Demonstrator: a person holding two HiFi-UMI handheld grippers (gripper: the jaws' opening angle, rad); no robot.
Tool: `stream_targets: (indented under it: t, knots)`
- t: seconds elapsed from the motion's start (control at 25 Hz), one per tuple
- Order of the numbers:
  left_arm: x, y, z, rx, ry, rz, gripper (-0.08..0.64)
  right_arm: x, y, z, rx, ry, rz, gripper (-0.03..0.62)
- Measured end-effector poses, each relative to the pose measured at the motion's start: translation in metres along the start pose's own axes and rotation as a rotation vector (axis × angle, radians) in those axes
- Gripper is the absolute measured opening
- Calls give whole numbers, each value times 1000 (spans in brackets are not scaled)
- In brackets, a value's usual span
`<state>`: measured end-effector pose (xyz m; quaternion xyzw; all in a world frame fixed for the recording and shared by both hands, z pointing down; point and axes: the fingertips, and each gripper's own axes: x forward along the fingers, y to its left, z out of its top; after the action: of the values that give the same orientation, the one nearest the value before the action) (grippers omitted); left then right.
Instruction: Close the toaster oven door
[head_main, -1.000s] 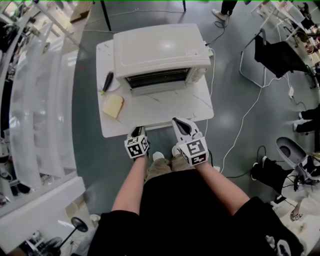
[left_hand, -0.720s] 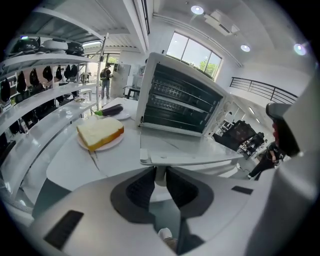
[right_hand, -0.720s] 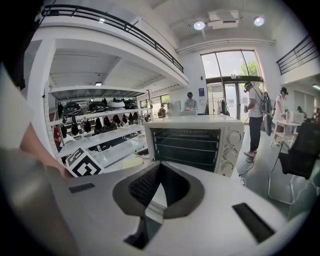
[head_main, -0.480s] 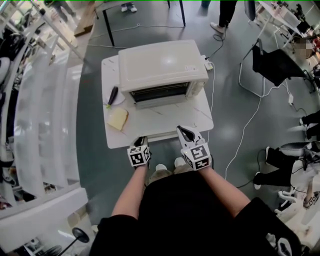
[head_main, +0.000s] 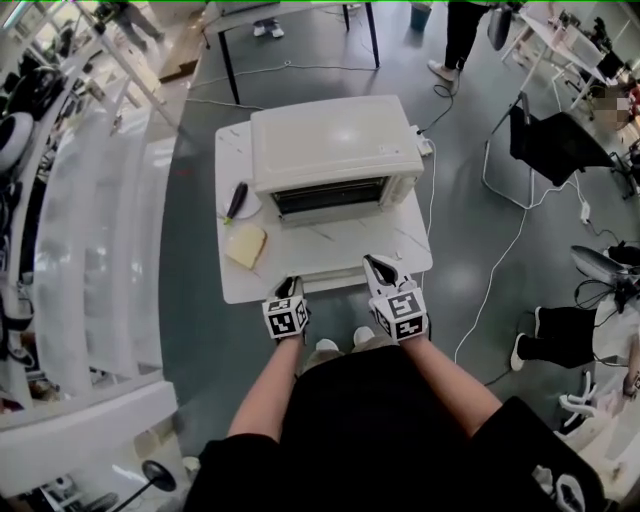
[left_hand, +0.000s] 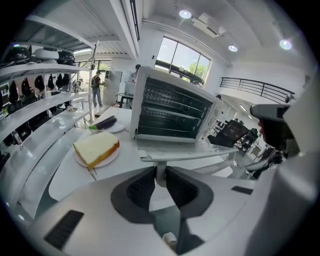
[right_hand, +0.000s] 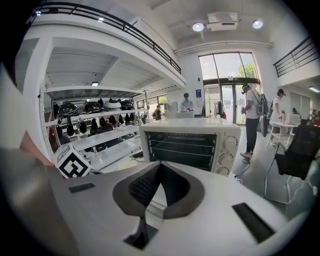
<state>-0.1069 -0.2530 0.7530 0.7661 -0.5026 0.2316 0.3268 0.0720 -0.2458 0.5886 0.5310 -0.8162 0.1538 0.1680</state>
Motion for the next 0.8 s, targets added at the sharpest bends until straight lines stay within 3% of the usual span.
stream_targets:
  t: [0.8]
  knots:
    - [-15, -8, 43, -16, -77, -22, 83, -7, -8, 24, 11, -49, -24, 21]
